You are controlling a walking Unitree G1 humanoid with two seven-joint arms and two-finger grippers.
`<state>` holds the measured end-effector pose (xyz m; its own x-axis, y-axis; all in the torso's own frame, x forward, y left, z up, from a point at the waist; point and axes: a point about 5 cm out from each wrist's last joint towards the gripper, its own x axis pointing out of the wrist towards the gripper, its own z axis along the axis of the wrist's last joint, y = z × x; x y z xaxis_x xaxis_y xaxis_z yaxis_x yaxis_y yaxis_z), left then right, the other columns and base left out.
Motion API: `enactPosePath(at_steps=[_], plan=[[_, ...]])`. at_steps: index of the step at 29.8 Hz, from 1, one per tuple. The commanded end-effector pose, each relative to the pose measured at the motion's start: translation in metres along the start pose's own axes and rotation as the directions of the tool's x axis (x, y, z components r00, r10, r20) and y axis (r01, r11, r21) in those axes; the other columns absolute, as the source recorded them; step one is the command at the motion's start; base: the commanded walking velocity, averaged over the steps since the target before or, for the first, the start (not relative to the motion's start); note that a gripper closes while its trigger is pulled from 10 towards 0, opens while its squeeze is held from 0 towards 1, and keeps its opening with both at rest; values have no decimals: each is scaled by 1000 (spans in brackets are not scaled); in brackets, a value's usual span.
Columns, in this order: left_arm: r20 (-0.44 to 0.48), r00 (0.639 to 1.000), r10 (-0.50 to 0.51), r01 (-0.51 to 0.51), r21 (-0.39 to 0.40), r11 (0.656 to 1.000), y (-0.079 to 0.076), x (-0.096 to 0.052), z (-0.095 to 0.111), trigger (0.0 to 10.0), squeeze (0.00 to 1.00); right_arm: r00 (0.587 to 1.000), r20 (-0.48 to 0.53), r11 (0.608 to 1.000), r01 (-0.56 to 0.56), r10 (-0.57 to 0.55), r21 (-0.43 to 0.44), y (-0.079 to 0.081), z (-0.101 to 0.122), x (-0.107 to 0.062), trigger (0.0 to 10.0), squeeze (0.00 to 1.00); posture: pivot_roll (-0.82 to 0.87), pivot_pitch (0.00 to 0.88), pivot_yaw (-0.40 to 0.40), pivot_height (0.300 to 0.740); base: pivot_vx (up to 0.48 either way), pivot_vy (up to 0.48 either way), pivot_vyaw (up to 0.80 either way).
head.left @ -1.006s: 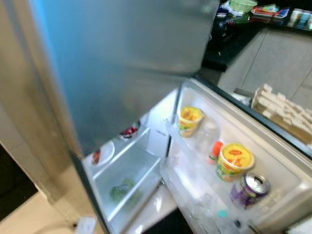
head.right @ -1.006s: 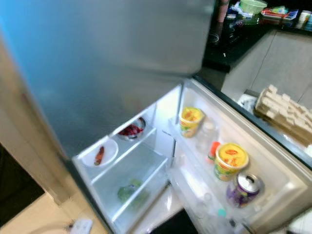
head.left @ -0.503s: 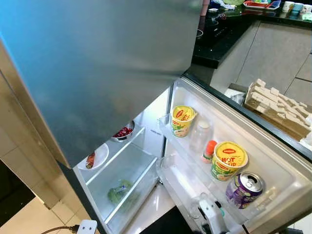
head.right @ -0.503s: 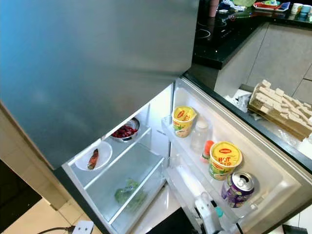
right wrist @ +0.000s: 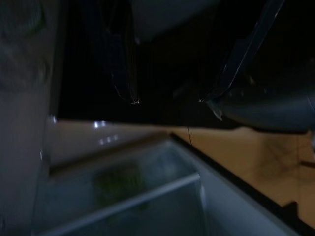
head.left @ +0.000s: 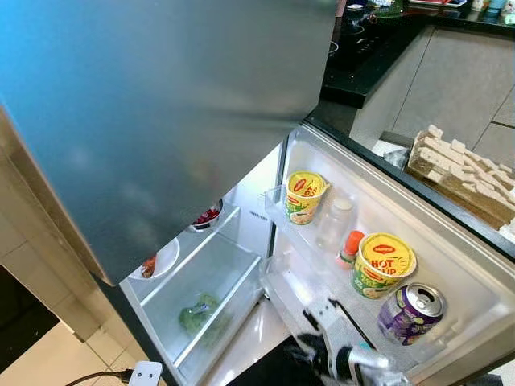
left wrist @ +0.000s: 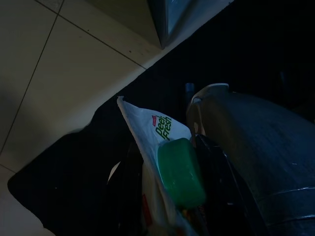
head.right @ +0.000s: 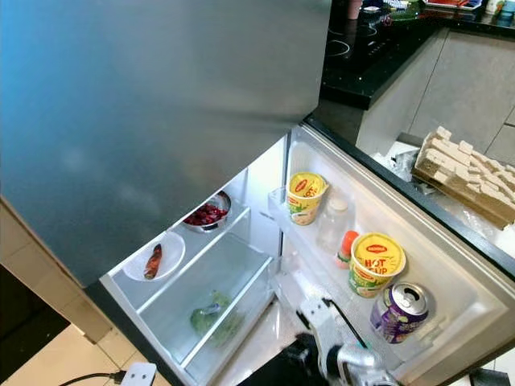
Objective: Restocking fridge
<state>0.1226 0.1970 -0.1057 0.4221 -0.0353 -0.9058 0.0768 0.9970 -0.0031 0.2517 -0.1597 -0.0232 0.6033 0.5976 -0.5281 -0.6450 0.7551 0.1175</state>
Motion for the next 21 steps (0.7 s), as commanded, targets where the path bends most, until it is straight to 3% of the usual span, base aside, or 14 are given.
enactPosePath(at_steps=[1,4,9,11,13,21], plan=[[-33,999,-37,37,-4,999,-10,0,-9,10000,0,995,68,995,83,-79,-54,-18,19,-5,10000,0,-50,0,-15,740,0,0,0],[-33,999,-38,37,-8,999,-10,0,-10,10000,0,976,91,973,208,-199,-104,-36,33,-10,10000,0,-51,0,-19,740,0,0,0],[-33,999,-38,38,-8,999,-11,0,-10,10000,0,965,86,961,255,-247,-101,-42,34,-14,10000,0,-51,0,-19,740,0,0,0],[-33,999,-38,38,-8,999,-11,0,-10,10000,0,949,66,943,313,-307,-112,-49,33,-17,10000,0,-51,0,-19,740,0,0,0],[-32,999,-37,37,-10,999,-11,0,-10,10000,0,901,49,892,434,-431,-130,-65,32,-30,10000,0,-47,0,-20,740,0,0,0],[-32,999,-36,35,-9,999,-10,0,-10,10000,0,869,35,859,493,-493,-138,-75,28,-40,10000,0,-47,0,-20,740,0,0,0]])
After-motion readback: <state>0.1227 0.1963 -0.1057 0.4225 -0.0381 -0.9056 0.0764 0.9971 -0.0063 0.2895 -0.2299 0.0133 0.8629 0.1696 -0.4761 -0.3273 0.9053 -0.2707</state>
